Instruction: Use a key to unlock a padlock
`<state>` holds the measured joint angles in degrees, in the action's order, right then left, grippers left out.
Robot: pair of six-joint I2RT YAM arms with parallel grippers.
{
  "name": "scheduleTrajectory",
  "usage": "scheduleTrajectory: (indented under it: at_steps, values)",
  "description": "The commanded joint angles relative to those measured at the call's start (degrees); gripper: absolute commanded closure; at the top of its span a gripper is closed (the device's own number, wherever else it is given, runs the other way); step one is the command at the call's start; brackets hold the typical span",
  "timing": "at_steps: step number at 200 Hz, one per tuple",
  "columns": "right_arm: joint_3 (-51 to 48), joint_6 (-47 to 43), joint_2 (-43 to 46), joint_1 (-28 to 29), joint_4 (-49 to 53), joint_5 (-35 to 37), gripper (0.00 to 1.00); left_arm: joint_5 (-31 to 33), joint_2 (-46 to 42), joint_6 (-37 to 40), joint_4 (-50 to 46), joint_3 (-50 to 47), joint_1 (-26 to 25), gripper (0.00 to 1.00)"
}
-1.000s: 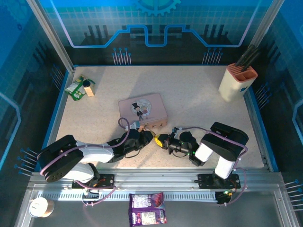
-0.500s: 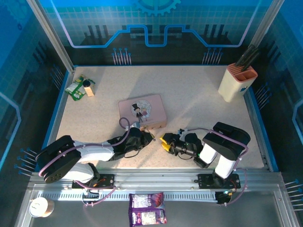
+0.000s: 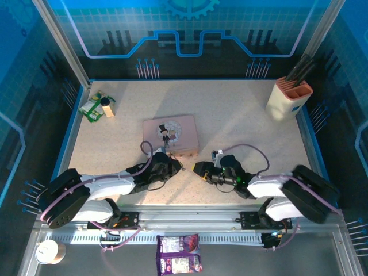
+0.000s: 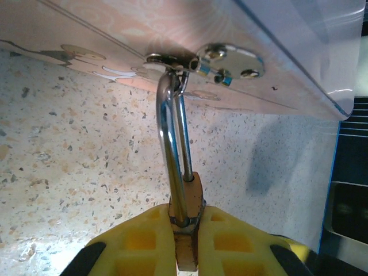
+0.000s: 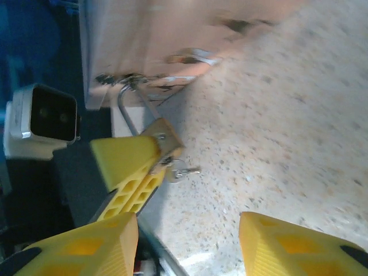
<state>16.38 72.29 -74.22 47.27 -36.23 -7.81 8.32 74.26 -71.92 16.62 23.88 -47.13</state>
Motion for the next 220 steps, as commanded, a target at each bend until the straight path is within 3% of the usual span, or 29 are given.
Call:
scheduleTrajectory:
  at_steps: [1, 15, 35, 67, 95, 154, 220]
  values:
    - [8.50, -21.53, 10.57, 6.75, 33.86, 16.58, 0.49, 0.71, -2.80, 1.93, 1.67, 1.37, 0.80, 1.00]
    - [8.55, -29.01, 14.29, 9.69, 34.95, 24.18, 0.51, 0.15, -2.98, 1.64, 1.79, 1.09, 1.03, 1.00]
    - [5.84, -41.25, 16.03, 13.63, 28.80, 30.38, 0.52, -0.58, -2.98, 1.62, 1.96, 1.25, 1.18, 1.00]
    - [1.33, -64.65, 11.73, 21.46, 10.48, 36.16, 0.50, -1.59, -3.49, 2.57, 2.72, 1.44, 1.24, 1.00]
    - [-0.30, -76.35, 4.92, 22.98, -1.87, 36.03, 0.49, -1.94, -4.23, 2.72, 2.11, 1.44, 1.21, 1.00]
    - [-0.49, -83.97, -10.90, 23.49, -22.35, 39.49, 0.53, -1.99, -5.35, 2.03, 2.68, 0.08, 0.49, 1.00]
    - [1.54, -84.89, -19.06, 23.54, -28.73, 42.69, 0.64, -1.92, -6.31, 1.57, 3.43, -1.07, -0.25, 1.00]
